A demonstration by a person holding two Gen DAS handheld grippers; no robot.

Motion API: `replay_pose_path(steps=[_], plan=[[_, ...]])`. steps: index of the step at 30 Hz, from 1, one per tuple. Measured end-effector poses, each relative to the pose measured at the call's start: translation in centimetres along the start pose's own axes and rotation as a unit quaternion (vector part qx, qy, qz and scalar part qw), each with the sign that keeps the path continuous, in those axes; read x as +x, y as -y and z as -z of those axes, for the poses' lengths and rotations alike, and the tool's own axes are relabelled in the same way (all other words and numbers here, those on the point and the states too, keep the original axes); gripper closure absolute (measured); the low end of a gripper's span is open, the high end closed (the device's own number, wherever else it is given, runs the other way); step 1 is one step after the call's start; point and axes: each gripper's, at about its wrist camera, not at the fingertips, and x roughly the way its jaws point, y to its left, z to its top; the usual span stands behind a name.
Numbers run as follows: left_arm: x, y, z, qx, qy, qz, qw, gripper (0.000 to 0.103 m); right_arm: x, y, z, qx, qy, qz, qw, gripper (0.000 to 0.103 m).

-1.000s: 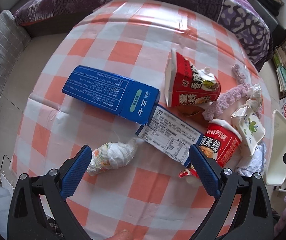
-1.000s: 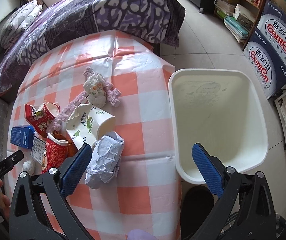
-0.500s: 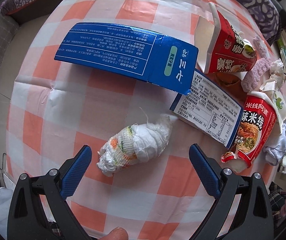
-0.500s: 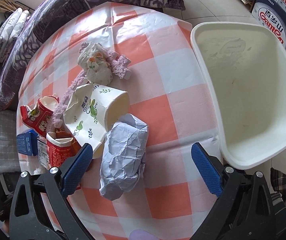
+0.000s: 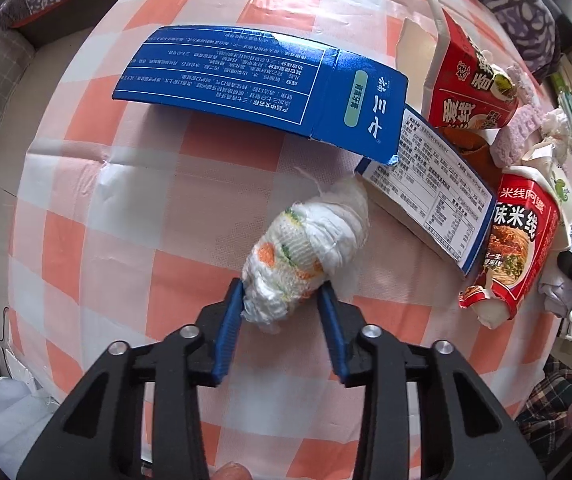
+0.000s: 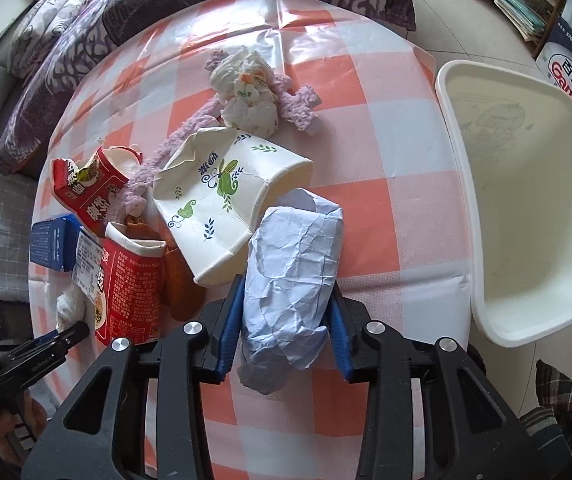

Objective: Collect trash
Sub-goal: 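Grasp the white wrapped bundle with the left tool while the right tool grasps the crumpled paper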

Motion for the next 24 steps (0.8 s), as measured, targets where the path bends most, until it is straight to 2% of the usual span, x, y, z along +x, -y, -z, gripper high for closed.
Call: replay_pose_path(steps=[7,8,11,14,16,18,24], plan=[[-3.7,0.0,0.4,-0.019,0.037,0.025,0.9988,0.071,-2.4,-1.0,-0.5,-0.017,0.044,-0.023,0.999,0.067],[-4.0,0.1,0.5,-0.02,0.044,0.029,0.9984,0.075,-2.8,-1.1,-0.5,-0.018,0.051,-0.027,0.998,0.067],[-5.9,0.7,0.4,-0.022,0.072,0.038,0.9965,0.076,-3.8,-1.4,-0.6,-0.022,0.075,-0.032,0.996,0.067],[-6.8,1.2,-1.1,-0.022,0.099,0.045,0.9938,0.078,-4.9,-1.2,-0.6,-0.026,0.098,-0.036,0.994,0.067],[-7.9,-0.3,-0.4,-0.022,0.116,0.048,0.9918,0.079,-5.6,-1.1,-0.2,-0.025,0.11,-0.041,0.993,0.067],[-7.4,2.2,-2.1,-0.021,0.131,0.044,0.9902,0.08,-6.3,-0.9,-0.1,-0.024,0.121,-0.046,0.991,0.067],[-9.3,3.9,-2.5,-0.026,0.179,0.046,0.9825,0.08,-8.2,0.0,0.0,-0.017,0.157,-0.052,0.986,0.067]])
